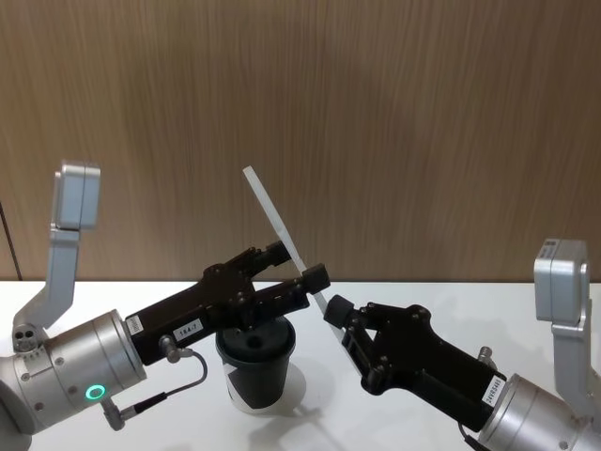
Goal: Pick up the straw with one hand, pass it to the other hand, and insert it into the cup.
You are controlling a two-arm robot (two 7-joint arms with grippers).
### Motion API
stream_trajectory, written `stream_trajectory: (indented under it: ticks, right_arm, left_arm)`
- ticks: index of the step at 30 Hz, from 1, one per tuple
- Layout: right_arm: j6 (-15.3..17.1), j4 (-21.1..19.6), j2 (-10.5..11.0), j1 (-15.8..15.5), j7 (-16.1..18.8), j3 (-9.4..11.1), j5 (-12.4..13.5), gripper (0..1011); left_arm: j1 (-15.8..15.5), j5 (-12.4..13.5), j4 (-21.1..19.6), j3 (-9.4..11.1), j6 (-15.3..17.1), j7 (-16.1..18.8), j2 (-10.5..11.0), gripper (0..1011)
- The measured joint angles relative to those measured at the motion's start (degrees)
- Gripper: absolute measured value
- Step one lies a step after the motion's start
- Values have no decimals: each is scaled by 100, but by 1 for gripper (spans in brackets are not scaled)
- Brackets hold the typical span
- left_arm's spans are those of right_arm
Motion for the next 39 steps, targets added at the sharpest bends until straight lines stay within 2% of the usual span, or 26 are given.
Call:
stream_trajectory:
  ticks: [8,12,16,18,23,26,30,34,35,38,39]
  right_arm:
    - [0,-32,62,-3,3,-35,35,0]
    - [-1,-51,86,-12,-9,-47,50,0]
    - [-3,-68,108,-22,-25,-57,67,0]
    - [-4,-74,116,-25,-31,-62,71,0]
    - [-8,-96,145,-32,-61,-84,89,0]
    - [-8,-111,159,-33,-77,-96,97,0]
    - [-1,-127,178,-33,-110,-110,110,0]
    - [10,-142,197,-33,-135,-124,119,0]
    - [13,-144,200,-32,-140,-127,121,0]
    - [22,-153,213,-27,-160,-141,129,0]
    - [24,-157,220,-24,-167,-147,133,0]
  left_arm:
    - [-5,-60,0,32,-11,41,-1,996]
    - [-9,-85,-2,50,-21,48,8,945]
    - [-18,-109,-7,68,-27,49,21,817]
    - [-21,-120,-9,72,-29,48,28,786]
    - [-28,-161,-22,93,-43,41,54,592]
    - [-28,-184,-31,99,-52,38,69,534]
    - [-23,-208,-49,104,-65,37,91,357]
    - [-11,-234,-64,107,-82,39,113,275]
    - [-7,-238,-69,108,-85,39,119,216]
    - [2,-260,-83,112,-96,41,137,125]
    - [4,-266,-86,113,-98,42,140,123]
